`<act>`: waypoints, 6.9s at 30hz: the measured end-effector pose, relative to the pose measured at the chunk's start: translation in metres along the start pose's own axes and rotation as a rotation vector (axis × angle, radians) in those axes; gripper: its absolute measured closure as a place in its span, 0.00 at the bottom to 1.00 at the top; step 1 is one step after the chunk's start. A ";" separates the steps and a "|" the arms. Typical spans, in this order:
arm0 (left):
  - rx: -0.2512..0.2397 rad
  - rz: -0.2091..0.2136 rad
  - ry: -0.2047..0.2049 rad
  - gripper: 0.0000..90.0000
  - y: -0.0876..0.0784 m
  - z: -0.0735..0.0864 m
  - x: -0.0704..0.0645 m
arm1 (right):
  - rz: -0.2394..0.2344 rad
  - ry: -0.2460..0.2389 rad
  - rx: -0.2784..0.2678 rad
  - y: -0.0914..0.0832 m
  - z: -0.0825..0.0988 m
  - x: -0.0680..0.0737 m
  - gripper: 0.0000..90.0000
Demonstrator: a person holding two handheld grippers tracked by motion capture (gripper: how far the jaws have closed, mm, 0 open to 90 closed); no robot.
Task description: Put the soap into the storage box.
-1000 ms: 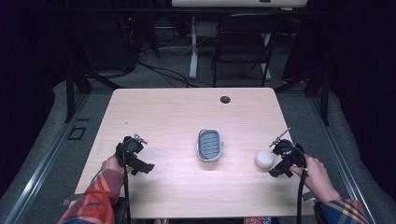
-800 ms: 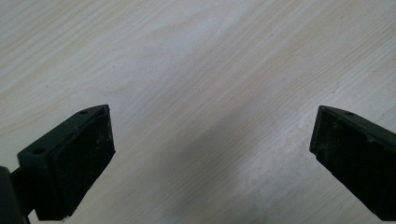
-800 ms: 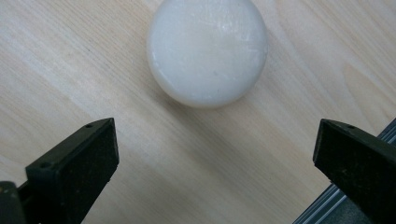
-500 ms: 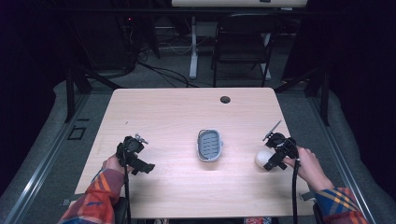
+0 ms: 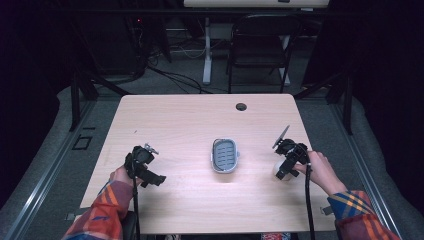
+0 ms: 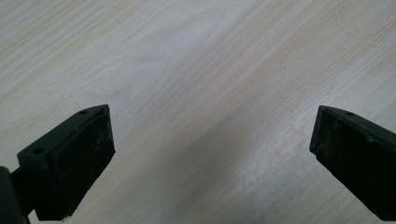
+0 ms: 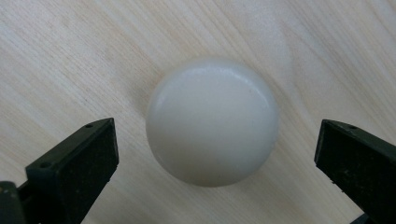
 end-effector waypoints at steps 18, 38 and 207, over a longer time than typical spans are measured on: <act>0.004 0.004 0.003 0.00 0.000 -0.001 -0.001 | -0.004 -0.034 0.070 0.008 -0.016 -0.001 0.14; 0.012 0.006 0.008 0.00 0.000 -0.001 -0.001 | -0.001 -0.031 0.120 0.014 -0.023 0.001 0.27; 0.004 -0.001 0.034 0.00 0.001 -0.003 -0.004 | 0.116 -0.330 0.066 -0.087 -0.161 0.089 0.27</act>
Point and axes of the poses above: each handheld gripper's, and its own axes: y roughly forward along the jaws, z roughly out of its underside, x roughly to its left, the point moved 1 cm from there along y, roughly forward along the jaws, and after that the axes turned 12 degrees about x, right-handed, at the moved point
